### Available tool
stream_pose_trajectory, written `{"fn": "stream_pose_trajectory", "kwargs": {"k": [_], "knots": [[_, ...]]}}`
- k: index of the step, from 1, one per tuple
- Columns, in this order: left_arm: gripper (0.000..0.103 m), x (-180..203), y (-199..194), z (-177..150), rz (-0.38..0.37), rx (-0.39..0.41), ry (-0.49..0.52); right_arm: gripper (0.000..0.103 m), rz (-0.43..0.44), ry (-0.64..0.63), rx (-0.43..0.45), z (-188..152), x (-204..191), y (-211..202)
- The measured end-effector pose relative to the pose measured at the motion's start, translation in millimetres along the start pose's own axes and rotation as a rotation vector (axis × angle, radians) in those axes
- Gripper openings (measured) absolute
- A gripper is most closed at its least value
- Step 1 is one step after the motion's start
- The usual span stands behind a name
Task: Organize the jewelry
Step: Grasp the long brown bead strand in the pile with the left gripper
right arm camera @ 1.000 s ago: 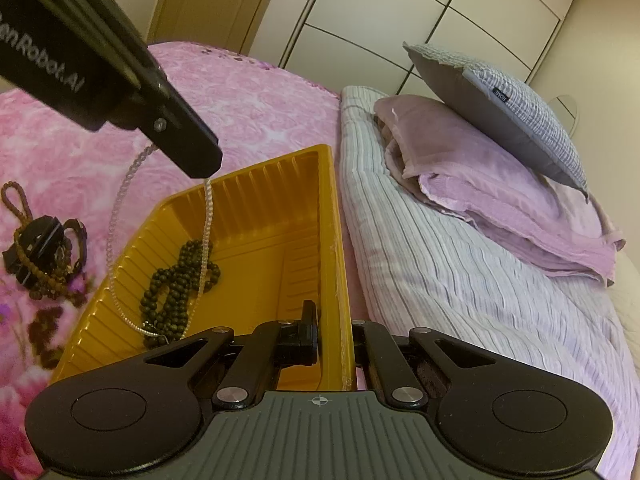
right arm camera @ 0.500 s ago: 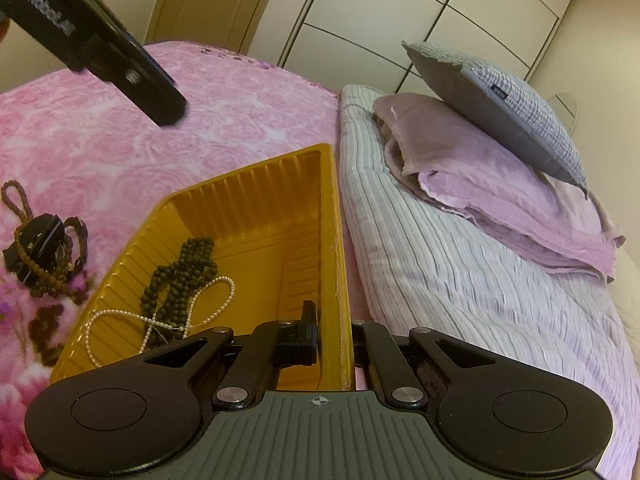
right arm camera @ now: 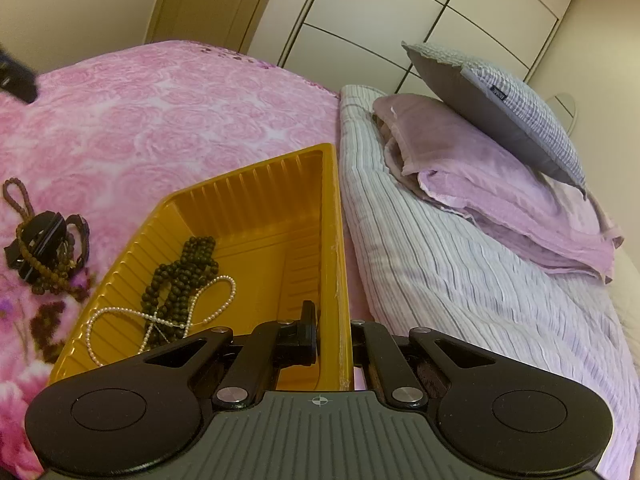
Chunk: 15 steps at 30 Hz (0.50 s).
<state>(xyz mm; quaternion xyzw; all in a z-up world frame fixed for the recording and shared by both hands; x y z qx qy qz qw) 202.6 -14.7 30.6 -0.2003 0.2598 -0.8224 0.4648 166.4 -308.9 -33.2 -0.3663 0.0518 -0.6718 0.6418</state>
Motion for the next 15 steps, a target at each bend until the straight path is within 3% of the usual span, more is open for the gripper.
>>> {"fn": "stream_pose_trajectory", "kwargs": {"k": [3, 10, 15], "knots": [[0.031, -3.1, -3.3, -26.5, 0.018, -0.009, 0.003, 0.004, -0.001, -0.002, -0.002, -0.3, -0.3, -0.2], [0.031, 23.0, 10.5, -80.9, 0.041, -0.047, 0.112, 0.004, -0.005, -0.011, -0.003, -1.3, -1.0, -0.9], [0.031, 58.2, 32.1, -109.0, 0.063, -0.088, 0.323, 0.004, -0.006, -0.013, -0.005, -1.1, -1.5, -0.7]]}}
Point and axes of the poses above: each gripper's, at about its wrist camera, not at the fingertips, and y roughly the way its jaws point, x to its right, z to its top, the point moved 4 cm from there along y, roughly the way its jaws point, and after that the axes turned 9 degrees about -z, right-handed, at the moved point
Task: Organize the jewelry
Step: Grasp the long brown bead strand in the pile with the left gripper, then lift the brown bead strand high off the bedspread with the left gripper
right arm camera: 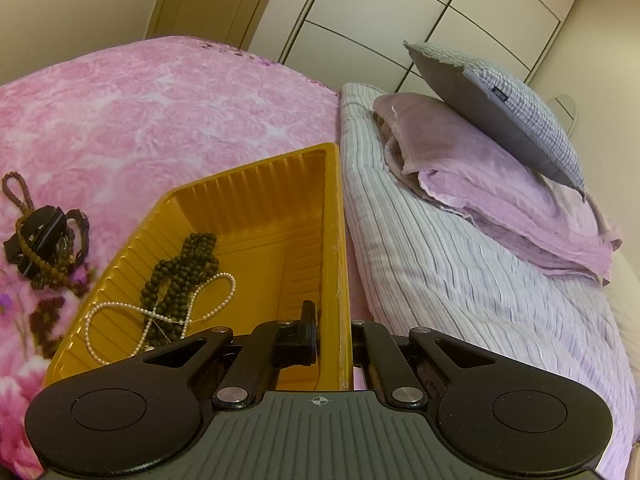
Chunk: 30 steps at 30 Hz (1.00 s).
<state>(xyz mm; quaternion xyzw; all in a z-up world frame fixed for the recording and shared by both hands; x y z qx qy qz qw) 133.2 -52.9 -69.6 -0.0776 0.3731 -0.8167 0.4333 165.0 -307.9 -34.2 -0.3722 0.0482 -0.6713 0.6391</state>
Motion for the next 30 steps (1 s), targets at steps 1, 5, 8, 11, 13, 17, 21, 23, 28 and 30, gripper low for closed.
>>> {"fn": "stream_pose_trajectory", "kwargs": {"k": [1, 5, 8, 11, 13, 17, 21, 23, 28, 30], "knots": [[0.031, 8.7, 4.6, -1.5, 0.011, -0.007, 0.056, 0.004, 0.000, -0.001, 0.001, 0.0, 0.0, 0.0], [0.031, 30.0, 18.9, -4.2, 0.028, -0.020, 0.203, 0.004, 0.000, -0.001, 0.000, 0.1, 0.1, 0.2], [0.030, 40.2, 25.9, -2.0, 0.019, -0.017, 0.260, 0.004, 0.000, 0.000, -0.002, -0.4, 0.5, 0.5], [0.025, 46.4, 33.5, 1.1, 0.031, -0.020, 0.307, 0.004, 0.000, 0.002, -0.003, -1.5, 1.5, 1.2], [0.024, 48.2, 37.7, 4.0, 0.032, -0.023, 0.337, 0.004, 0.001, 0.002, -0.004, -1.8, 1.7, 1.3], [0.021, 54.4, 46.0, 5.6, 0.045, -0.039, 0.437, 0.004, 0.001, 0.003, -0.006, -3.6, 2.3, 2.4], [0.008, 60.0, 48.9, 4.7, 0.069, -0.048, 0.517, 0.003, 0.001, 0.006, -0.009, -4.5, 3.4, 3.4], [0.007, 56.9, 47.1, 6.5, 0.075, -0.041, 0.505, 0.003, 0.001, 0.005, -0.009, -4.5, 3.7, 3.4], [0.006, 32.5, 24.4, 20.6, 0.125, 0.022, 0.414, 0.003, 0.000, 0.006, -0.008, -4.1, 3.6, 3.2], [0.006, 19.6, 11.3, 26.3, 0.150, 0.051, 0.383, 0.003, 0.000, 0.006, -0.007, -3.7, 3.7, 3.2]]}}
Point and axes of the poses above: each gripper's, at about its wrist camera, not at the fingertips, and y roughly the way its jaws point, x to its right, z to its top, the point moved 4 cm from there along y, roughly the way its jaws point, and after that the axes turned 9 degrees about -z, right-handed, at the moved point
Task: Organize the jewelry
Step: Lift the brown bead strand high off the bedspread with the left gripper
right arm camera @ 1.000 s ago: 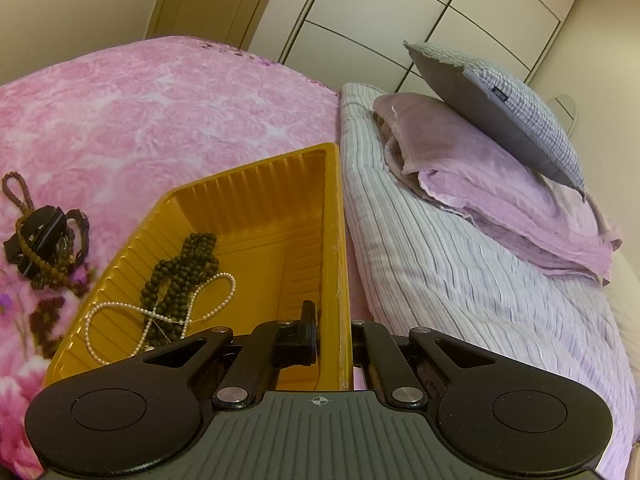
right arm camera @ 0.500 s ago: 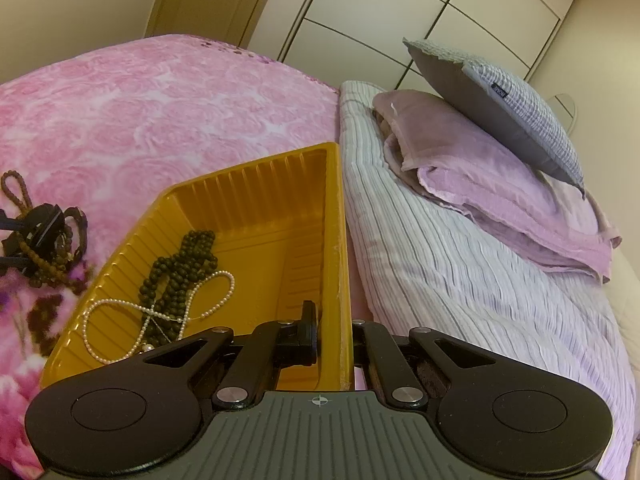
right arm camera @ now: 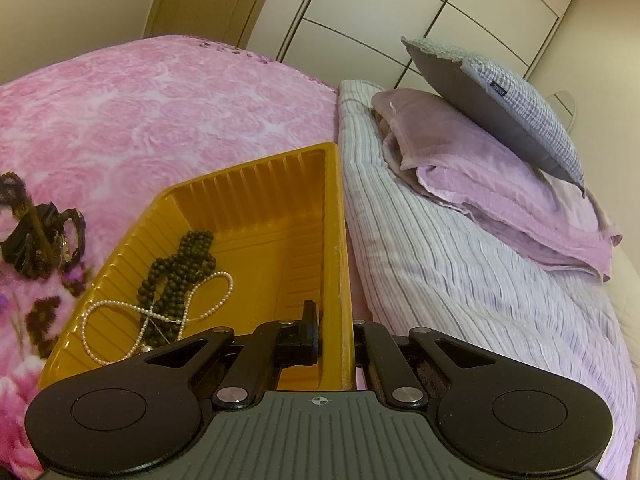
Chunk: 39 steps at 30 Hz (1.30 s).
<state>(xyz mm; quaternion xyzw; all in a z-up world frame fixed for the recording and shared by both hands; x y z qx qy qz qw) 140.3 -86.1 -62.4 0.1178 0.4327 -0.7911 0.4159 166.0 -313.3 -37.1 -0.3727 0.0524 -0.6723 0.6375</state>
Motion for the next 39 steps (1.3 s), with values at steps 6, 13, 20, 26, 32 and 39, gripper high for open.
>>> {"fn": "stream_pose_trajectory", "kwargs": {"k": [6, 13, 20, 26, 32, 39], "knots": [[0.006, -54.4, -33.7, 3.4, 0.092, 0.046, -0.100, 0.003, -0.003, -0.003, 0.000, 2.9, -0.7, -0.2], [0.006, -102.8, -65.2, -2.4, 0.179, 0.069, -0.186, 0.003, -0.008, -0.012, 0.006, 8.1, -3.8, -1.8], [0.006, -131.6, -83.0, -4.8, 0.179, 0.080, -0.236, 0.004, -0.011, -0.019, 0.011, 10.1, -5.4, -2.6], [0.006, -143.9, -92.5, 6.8, 0.143, 0.109, -0.258, 0.004, -0.010, -0.019, 0.010, 10.1, -5.7, -2.7], [0.006, -153.1, -97.0, 24.6, 0.093, 0.151, -0.292, 0.004, -0.011, -0.019, 0.011, 10.2, -5.6, -2.6], [0.006, -155.5, -96.7, 46.1, 0.059, 0.187, -0.294, 0.004, -0.011, -0.019, 0.011, 10.4, -5.7, -2.6]]}}
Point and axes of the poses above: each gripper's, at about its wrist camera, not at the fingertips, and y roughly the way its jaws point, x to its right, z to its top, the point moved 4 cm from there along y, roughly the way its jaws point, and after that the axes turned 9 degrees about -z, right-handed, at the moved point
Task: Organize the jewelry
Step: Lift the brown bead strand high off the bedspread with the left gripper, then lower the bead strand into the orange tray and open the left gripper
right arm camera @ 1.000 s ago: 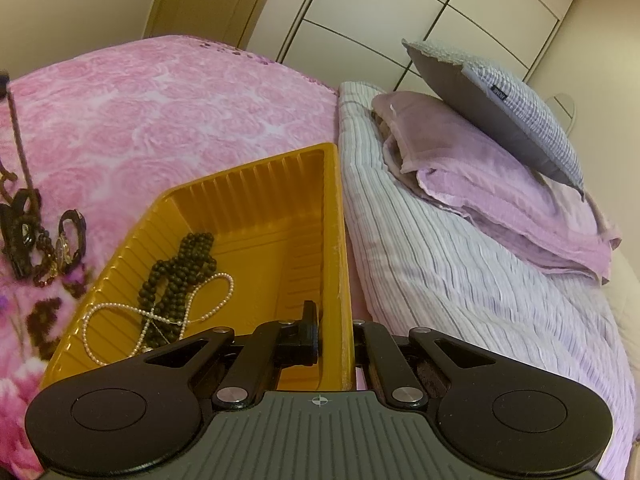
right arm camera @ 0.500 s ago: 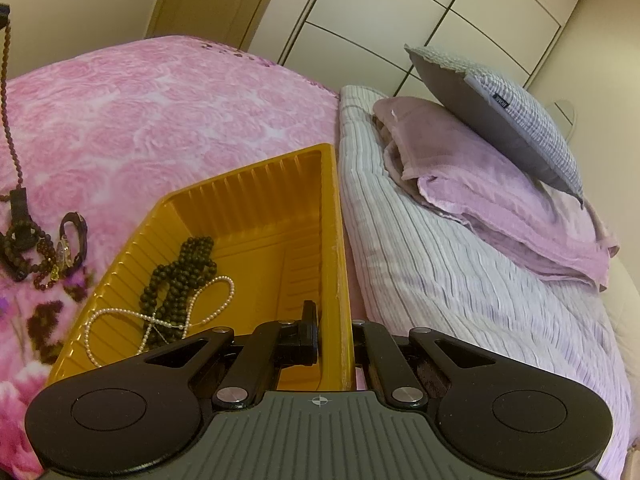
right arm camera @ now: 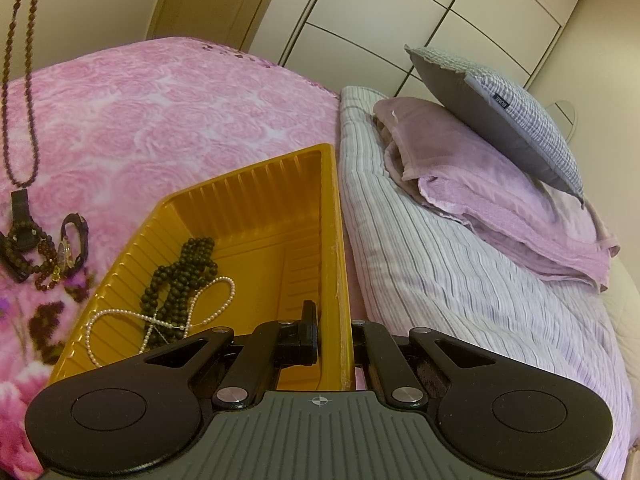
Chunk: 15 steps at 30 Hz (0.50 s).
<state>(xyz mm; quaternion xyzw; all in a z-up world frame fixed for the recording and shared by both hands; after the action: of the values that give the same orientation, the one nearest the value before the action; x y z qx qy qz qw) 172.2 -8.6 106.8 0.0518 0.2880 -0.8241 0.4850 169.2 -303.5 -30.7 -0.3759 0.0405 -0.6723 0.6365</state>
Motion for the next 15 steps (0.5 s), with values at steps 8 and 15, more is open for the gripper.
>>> {"fn": "stream_pose_trajectory", "kwargs": {"k": [8, 15], "knots": [[0.006, 10.1, 6.8, 32.1, -0.049, 0.046, -0.006, 0.004, 0.001, 0.004, 0.001, 1.3, -0.8, -0.1], [0.006, 29.7, 20.6, 63.7, -0.135, 0.083, -0.045, 0.004, 0.006, 0.012, -0.001, 0.4, -0.2, 0.1]]}}
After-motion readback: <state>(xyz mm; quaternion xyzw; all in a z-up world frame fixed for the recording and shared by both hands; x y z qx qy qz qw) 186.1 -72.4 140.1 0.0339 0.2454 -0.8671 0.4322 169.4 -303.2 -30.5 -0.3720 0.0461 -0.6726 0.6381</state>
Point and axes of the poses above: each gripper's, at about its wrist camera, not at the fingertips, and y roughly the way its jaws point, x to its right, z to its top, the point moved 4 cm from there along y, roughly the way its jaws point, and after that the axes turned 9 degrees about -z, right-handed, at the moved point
